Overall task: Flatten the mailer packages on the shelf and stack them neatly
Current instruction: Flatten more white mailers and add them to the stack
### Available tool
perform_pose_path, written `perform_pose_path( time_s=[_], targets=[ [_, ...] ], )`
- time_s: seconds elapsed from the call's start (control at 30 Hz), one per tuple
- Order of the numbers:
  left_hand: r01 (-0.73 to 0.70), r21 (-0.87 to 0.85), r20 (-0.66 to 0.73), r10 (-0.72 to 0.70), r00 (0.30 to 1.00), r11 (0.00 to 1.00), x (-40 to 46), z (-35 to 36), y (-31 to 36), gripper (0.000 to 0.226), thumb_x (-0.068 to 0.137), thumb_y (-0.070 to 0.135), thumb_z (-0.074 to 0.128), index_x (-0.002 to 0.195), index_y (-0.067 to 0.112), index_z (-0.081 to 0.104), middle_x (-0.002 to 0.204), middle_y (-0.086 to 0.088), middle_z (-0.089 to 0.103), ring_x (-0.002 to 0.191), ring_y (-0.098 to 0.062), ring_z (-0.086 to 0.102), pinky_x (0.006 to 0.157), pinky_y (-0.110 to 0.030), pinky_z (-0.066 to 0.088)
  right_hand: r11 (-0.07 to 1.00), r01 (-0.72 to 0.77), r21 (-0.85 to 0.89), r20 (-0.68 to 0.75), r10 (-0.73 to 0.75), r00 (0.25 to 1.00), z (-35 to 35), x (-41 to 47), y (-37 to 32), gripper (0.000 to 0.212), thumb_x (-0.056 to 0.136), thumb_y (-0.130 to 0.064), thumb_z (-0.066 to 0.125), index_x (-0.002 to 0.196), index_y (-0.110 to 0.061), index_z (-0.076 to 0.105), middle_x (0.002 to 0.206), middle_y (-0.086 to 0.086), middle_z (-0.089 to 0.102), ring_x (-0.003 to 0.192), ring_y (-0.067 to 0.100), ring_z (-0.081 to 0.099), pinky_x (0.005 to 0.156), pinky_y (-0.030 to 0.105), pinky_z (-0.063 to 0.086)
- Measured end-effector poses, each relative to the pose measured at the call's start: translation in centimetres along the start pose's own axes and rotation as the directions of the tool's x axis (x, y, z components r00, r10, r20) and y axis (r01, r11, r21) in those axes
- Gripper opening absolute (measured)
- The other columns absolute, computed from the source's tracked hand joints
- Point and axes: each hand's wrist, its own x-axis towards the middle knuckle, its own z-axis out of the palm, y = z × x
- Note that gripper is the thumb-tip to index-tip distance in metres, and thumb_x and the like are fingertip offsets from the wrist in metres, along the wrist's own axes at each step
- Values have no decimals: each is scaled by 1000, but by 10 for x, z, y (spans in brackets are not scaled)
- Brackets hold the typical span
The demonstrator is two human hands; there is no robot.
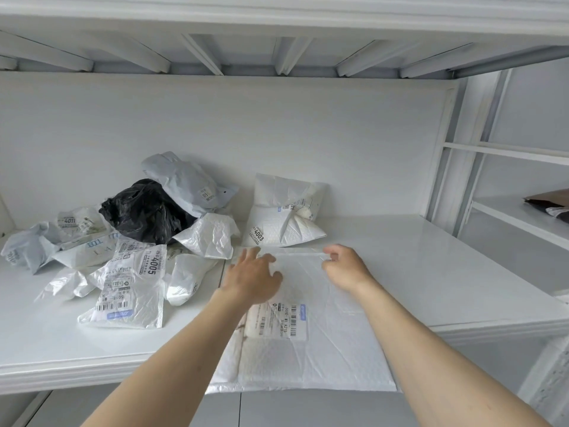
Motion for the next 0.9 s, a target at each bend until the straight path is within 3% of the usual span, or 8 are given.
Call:
perform_pose_path(
  time_s=[0.1, 0.2, 0.33, 0.43, 0.6, 0.67, 0.77, 0.9],
  targets=[
    [-59, 54, 50, 56, 997, 997, 20, 12, 14, 55, 97, 52, 35, 150, 39, 28, 164, 3, 3, 151, -23, -2, 119, -53, 14, 872, -126, 472, 33, 125, 992, 3, 20, -19, 39, 92, 0, 43, 126, -13, 57, 110, 8, 57, 94, 24, 61, 63, 23, 55],
    [-36, 120, 174, 15, 985, 992, 33, 27, 14, 56, 93, 61, 36, 147, 44, 32, 160, 6, 22, 147, -22, 21, 115, -48, 24, 669, -215, 712, 82, 226, 971, 8, 43, -27, 45, 92, 8, 32, 127, -7, 54, 116, 14, 51, 88, 28, 64, 49, 25, 51],
    [-19, 190, 213, -22, 977, 982, 52, 32, 12, 65, 88, 70, 41, 146, 42, 36, 151, 3, 40, 136, -23, 40, 108, -40, 36, 546, -281, 789, 118, 313, 942, 25, 72, -17, 52, 91, 13, 31, 136, -6, 48, 117, 13, 46, 95, 32, 65, 55, 25, 51],
    [-14, 250, 226, -45, 973, 968, 64, 35, 15, 71, 84, 72, 46, 144, 34, 42, 139, -2, 50, 128, -26, 46, 99, -38, 43, 462, -333, 822, 175, 350, 920, 43, 85, -12, 61, 87, 16, 38, 143, -9, 43, 134, 14, 42, 100, 31, 65, 54, 21, 52],
    [-9, 249, 195, -41, 980, 968, 74, 31, 17, 67, 79, 72, 57, 129, 28, 58, 120, 0, 61, 114, -24, 57, 84, -31, 43, 316, -345, 884, 224, 362, 905, 53, 108, -18, 61, 88, 17, 37, 143, -8, 42, 145, 16, 37, 97, 28, 65, 50, 16, 42],
    [-13, 258, 187, -37, 982, 966, 74, 30, 17, 68, 76, 75, 58, 128, 30, 59, 119, 1, 62, 113, -23, 58, 85, -30, 43, 298, -342, 891, 213, 389, 896, 56, 112, -20, 61, 86, 20, 33, 139, -6, 46, 131, 17, 46, 89, 23, 65, 43, 15, 37],
    [-33, 292, 183, -22, 983, 956, 75, 31, 14, 69, 77, 78, 54, 128, 32, 58, 118, 1, 63, 111, -22, 59, 83, -30, 42, 270, -304, 913, 169, 429, 887, 59, 111, -19, 57, 87, 18, 30, 133, -4, 54, 83, 11, 52, 73, 15, 57, 46, 17, 40],
    [-91, 368, 174, 27, 984, 925, 67, 41, 8, 68, 87, 75, 33, 140, 35, 45, 133, 0, 55, 121, -24, 54, 85, -35, 40, 214, -179, 960, 86, 381, 921, 36, 104, -26, 58, 83, 21, 30, 127, -4, 59, 81, 5, 56, 71, 12, 53, 59, 21, 38]
  ],
)
